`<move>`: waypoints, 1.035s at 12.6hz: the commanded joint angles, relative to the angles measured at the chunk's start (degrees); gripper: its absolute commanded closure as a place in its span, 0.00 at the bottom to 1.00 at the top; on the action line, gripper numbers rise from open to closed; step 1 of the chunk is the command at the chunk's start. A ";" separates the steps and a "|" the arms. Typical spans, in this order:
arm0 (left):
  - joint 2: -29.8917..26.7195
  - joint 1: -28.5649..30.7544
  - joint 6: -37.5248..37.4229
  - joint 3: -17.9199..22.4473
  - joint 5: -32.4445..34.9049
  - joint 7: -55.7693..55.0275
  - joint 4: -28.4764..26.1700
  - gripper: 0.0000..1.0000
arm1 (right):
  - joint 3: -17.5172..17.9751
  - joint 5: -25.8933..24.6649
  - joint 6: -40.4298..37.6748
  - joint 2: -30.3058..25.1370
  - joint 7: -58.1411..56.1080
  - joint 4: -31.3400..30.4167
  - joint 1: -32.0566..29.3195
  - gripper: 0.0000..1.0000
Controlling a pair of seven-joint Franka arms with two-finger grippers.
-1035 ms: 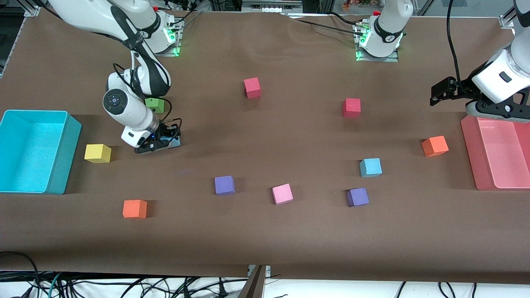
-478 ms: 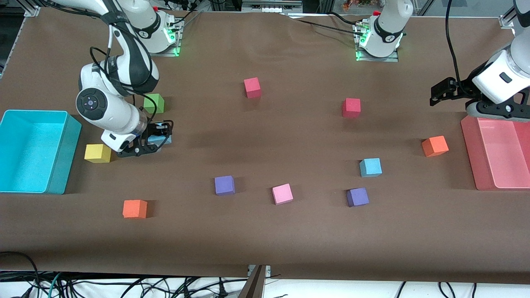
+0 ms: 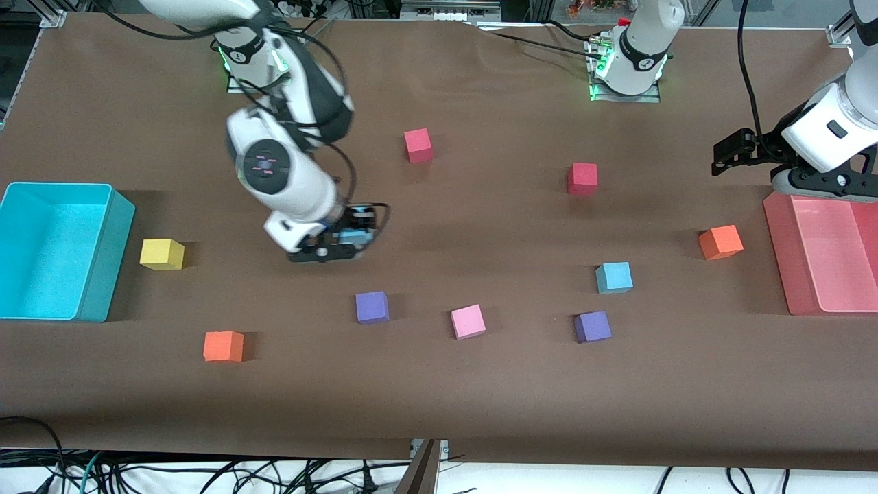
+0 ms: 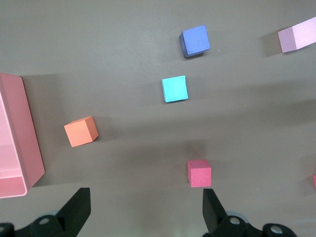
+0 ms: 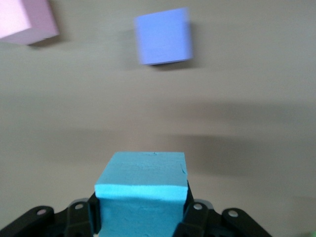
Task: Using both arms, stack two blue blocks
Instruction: 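Lift the cyan cube with the right gripper and carry it toward the table middle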
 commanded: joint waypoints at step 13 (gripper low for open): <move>10.84 -0.22 6.29 0.36 1.14 -0.15 -2.90 0.00 | -0.38 -10.51 12.02 22.51 17.81 16.00 11.95 0.71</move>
